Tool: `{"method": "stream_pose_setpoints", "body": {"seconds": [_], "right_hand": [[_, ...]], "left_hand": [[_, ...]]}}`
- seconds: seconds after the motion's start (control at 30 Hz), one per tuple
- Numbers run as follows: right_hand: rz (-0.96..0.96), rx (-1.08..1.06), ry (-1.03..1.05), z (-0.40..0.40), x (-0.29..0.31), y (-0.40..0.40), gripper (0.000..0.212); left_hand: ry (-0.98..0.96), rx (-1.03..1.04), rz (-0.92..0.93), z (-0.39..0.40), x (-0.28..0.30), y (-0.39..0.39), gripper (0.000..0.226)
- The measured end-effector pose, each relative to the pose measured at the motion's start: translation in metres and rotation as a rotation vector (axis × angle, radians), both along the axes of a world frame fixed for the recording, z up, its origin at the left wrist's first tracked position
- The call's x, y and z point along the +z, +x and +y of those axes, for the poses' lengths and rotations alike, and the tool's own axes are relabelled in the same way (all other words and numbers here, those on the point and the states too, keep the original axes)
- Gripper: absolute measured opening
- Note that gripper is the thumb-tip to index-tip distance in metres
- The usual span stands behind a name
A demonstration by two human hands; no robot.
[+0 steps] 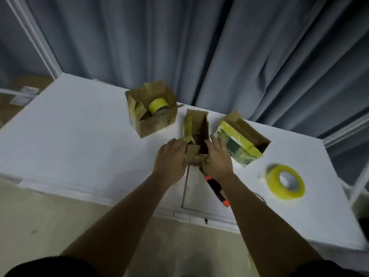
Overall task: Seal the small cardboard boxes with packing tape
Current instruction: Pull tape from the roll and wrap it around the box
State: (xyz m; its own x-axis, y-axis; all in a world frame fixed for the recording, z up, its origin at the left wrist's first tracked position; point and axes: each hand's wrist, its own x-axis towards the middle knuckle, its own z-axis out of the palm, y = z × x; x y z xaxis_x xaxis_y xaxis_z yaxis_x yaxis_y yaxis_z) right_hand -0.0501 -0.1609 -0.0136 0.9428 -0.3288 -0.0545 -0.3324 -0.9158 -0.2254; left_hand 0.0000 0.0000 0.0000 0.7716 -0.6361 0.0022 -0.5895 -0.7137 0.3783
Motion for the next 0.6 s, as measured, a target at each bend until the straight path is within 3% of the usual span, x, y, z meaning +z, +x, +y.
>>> {"method": "stream_pose_setpoints", "body": {"seconds": [0.13, 0.27, 0.43, 0.6], "right_hand": [[-0.036, 0.094, -0.204, -0.029, -0.048, 0.013, 0.027], [-0.304, 0.202, -0.285, -0.045, -0.079, 0.007, 0.011], [-0.455, 0.245, -0.335, -0.035, -0.092, 0.004, 0.008], [-0.621, 0.139, -0.172, 0.009, -0.088, -0.031, 0.005]], "left_hand": [[-0.094, -0.113, -0.196, -0.023, -0.054, 0.024, 0.056], [-0.137, -0.098, -0.404, -0.048, -0.087, 0.031, 0.047], [-0.151, -0.007, -0.404, -0.052, -0.102, 0.023, 0.03], [-0.165, 0.004, -0.343, -0.017, -0.079, -0.007, 0.017]]}}
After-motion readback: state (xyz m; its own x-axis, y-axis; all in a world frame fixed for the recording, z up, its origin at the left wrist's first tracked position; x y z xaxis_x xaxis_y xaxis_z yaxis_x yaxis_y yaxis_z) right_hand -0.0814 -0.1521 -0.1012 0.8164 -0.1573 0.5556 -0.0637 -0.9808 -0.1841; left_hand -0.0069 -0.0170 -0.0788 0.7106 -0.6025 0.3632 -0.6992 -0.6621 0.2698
